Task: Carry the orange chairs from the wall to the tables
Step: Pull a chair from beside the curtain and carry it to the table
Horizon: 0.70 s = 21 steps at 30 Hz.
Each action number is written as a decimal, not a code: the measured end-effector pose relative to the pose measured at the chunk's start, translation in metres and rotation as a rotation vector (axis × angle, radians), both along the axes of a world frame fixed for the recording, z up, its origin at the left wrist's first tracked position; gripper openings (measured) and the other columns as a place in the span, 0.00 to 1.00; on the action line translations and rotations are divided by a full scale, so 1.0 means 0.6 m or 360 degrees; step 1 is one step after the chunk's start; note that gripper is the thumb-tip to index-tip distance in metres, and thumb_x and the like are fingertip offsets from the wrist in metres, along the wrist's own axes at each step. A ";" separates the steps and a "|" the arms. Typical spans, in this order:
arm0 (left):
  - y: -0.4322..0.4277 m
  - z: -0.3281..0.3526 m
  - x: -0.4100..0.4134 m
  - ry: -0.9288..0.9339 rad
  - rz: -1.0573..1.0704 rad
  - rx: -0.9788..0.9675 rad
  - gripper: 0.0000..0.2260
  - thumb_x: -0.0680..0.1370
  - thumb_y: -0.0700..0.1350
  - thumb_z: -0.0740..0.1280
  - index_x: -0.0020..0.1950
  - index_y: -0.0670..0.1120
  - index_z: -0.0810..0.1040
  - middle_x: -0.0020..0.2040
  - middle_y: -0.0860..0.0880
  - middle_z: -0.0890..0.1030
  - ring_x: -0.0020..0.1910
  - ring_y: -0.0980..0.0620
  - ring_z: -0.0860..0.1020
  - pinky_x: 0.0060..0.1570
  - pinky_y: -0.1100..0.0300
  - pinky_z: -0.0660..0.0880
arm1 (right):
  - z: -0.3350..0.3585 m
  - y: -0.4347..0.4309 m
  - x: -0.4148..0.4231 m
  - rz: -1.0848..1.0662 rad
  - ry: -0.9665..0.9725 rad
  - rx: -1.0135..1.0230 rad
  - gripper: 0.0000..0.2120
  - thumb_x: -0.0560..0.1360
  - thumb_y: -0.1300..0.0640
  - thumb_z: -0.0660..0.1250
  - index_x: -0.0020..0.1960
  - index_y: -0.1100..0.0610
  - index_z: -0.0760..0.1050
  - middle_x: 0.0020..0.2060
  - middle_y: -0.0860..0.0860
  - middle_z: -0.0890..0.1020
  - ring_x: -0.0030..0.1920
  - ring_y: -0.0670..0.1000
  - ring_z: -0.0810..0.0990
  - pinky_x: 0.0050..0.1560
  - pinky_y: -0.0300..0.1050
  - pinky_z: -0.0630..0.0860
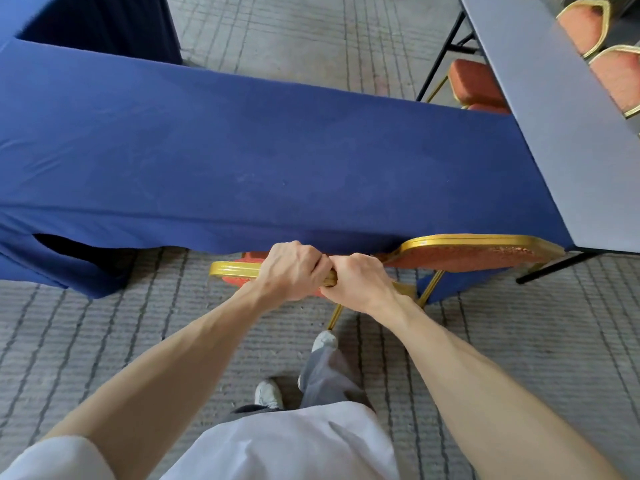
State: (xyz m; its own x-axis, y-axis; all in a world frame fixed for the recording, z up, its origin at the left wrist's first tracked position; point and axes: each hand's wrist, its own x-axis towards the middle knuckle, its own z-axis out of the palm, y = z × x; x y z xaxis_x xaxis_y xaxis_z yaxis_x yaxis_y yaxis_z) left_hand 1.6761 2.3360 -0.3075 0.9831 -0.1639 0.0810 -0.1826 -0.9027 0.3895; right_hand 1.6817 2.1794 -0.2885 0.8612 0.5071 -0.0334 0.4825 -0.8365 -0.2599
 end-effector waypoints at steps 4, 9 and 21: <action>-0.008 -0.004 0.069 0.0101 0.0058 0.0043 0.18 0.74 0.52 0.52 0.28 0.42 0.60 0.24 0.47 0.64 0.29 0.40 0.65 0.28 0.55 0.55 | -0.008 -0.005 0.077 -0.0029 0.0171 -0.0034 0.09 0.72 0.46 0.66 0.46 0.51 0.78 0.39 0.49 0.84 0.42 0.55 0.81 0.39 0.46 0.72; 0.013 -0.006 0.123 0.0065 0.0062 0.0008 0.17 0.74 0.49 0.53 0.27 0.45 0.59 0.23 0.48 0.64 0.25 0.42 0.61 0.26 0.58 0.56 | -0.022 0.014 0.154 0.0105 0.0131 0.0062 0.08 0.72 0.47 0.66 0.44 0.51 0.79 0.38 0.50 0.84 0.40 0.56 0.81 0.37 0.44 0.69; 0.047 0.013 0.224 0.0007 0.0014 0.0016 0.21 0.75 0.53 0.49 0.30 0.40 0.65 0.24 0.45 0.65 0.27 0.47 0.58 0.25 0.56 0.54 | -0.024 0.033 0.251 0.0077 -0.0193 0.0325 0.12 0.70 0.48 0.68 0.31 0.52 0.75 0.21 0.47 0.75 0.22 0.53 0.70 0.28 0.38 0.59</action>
